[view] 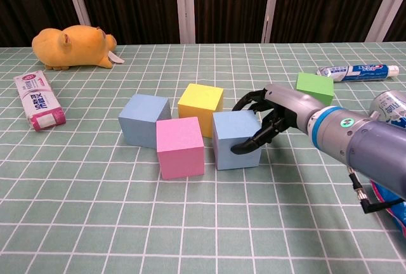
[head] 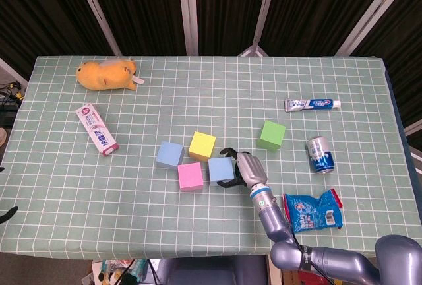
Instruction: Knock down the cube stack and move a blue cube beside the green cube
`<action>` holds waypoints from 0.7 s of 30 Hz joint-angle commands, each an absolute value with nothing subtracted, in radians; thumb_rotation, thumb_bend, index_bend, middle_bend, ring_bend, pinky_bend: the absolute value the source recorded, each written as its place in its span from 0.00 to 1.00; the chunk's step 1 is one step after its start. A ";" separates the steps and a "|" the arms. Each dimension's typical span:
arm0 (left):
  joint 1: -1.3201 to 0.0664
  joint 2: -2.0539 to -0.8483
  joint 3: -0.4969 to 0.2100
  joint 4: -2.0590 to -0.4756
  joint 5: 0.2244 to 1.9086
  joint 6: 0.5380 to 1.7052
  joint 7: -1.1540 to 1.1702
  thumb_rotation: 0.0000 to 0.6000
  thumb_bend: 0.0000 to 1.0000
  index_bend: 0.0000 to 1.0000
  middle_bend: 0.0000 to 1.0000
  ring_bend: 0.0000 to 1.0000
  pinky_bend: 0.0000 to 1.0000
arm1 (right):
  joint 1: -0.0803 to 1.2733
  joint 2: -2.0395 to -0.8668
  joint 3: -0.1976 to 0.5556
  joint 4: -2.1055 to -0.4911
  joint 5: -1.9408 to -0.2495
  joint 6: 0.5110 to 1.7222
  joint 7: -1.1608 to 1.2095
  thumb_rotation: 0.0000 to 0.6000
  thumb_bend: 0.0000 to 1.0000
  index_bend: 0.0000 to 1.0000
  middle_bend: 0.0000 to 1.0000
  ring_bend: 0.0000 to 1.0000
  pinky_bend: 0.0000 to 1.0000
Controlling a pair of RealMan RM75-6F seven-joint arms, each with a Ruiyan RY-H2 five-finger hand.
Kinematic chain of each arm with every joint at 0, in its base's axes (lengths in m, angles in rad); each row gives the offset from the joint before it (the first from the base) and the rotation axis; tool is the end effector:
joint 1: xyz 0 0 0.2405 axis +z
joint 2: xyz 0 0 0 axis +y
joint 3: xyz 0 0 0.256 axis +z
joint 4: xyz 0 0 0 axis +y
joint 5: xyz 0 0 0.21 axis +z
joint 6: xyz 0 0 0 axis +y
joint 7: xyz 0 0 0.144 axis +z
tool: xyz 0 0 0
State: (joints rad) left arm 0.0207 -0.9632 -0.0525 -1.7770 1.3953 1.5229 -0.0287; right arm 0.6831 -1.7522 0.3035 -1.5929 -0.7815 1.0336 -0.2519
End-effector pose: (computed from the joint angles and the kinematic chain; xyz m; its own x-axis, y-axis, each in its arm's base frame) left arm -0.3167 0.1463 0.2032 0.3570 -0.0014 0.9341 0.9185 0.1826 -0.3507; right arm -0.1167 -0.3122 -0.0628 -0.1204 -0.4261 0.8966 -0.9914 0.0044 -0.1310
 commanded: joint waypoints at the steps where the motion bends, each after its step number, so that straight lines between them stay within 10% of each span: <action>1: 0.021 -0.964 -0.052 -1.778 1.396 1.523 -0.026 1.00 0.13 0.23 0.00 0.00 0.00 | 0.667 -1.741 0.293 -1.595 -0.799 1.036 -0.230 1.00 0.16 0.30 0.62 0.73 0.25; 21: 0.022 -0.966 -0.050 -1.782 1.400 1.526 -0.016 1.00 0.13 0.23 0.00 0.00 0.00 | 0.660 -1.807 0.582 -1.426 -0.775 1.285 -0.091 1.00 0.15 0.38 0.65 0.78 0.34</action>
